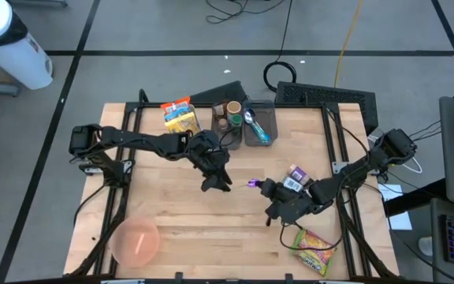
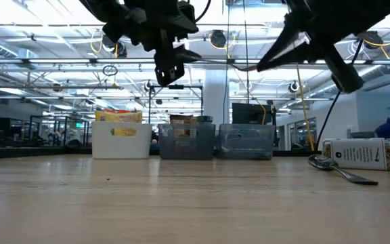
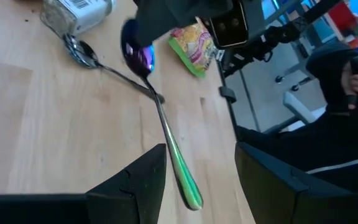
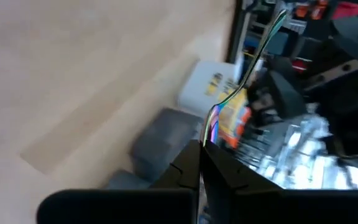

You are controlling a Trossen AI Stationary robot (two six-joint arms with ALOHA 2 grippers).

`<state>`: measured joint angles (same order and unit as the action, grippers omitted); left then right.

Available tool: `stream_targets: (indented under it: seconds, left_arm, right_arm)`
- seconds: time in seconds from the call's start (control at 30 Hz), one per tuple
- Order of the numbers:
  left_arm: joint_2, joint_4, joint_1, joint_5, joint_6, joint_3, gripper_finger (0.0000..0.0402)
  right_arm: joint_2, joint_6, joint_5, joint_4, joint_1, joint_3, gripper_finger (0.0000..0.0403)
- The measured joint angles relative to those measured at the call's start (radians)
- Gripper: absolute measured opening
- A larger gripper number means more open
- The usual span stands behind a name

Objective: Pick & Place Food Item
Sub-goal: Put the purple spoon into the right black bin

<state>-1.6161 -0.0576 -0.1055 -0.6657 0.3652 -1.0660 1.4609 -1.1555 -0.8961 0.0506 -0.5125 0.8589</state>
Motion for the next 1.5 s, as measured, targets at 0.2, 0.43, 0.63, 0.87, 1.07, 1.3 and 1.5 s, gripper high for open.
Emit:
stream_targets:
  seconds: [0.2, 0.43, 0.63, 0.87, 1.07, 1.3, 1.5]
  left_arm:
    - [0.0, 0.0, 0.0, -0.007, 0.025, 0.0, 0.02]
    - [0.0, -0.012, 0.0, -0.007, 0.035, 0.0, 0.0189]
    - [0.0, -0.005, 0.0, -0.007, 0.021, 0.0, 0.0121]
    - [0.0, 0.008, 0.0, -0.004, -0.058, 0.0, 0.003]
    - [0.0, 0.009, 0.003, 0.006, -0.126, 0.001, 0.0008]
    - [0.0, 0.009, 0.006, 0.008, -0.088, 0.001, 0.0018]
    - [0.0, 0.008, 0.006, 0.009, -0.045, 0.001, 0.0027]
  right_arm:
    - [0.0, -0.167, -0.046, -0.123, 0.001, 0.0, 0.0]
    - [0.0, -0.248, -0.046, -0.159, 0.005, 0.0, 0.0]
    - [0.0, -0.246, -0.045, -0.159, 0.005, 0.0, 0.0]
    - [0.0, -0.245, -0.045, -0.158, 0.005, 0.0, 0.0]
    - [0.0, -0.245, -0.039, -0.153, 0.005, -0.001, 0.0]
    - [0.0, -0.245, -0.038, -0.156, 0.005, -0.001, 0.0]
    - [0.0, -0.246, -0.04, -0.158, 0.005, -0.001, 0.0]
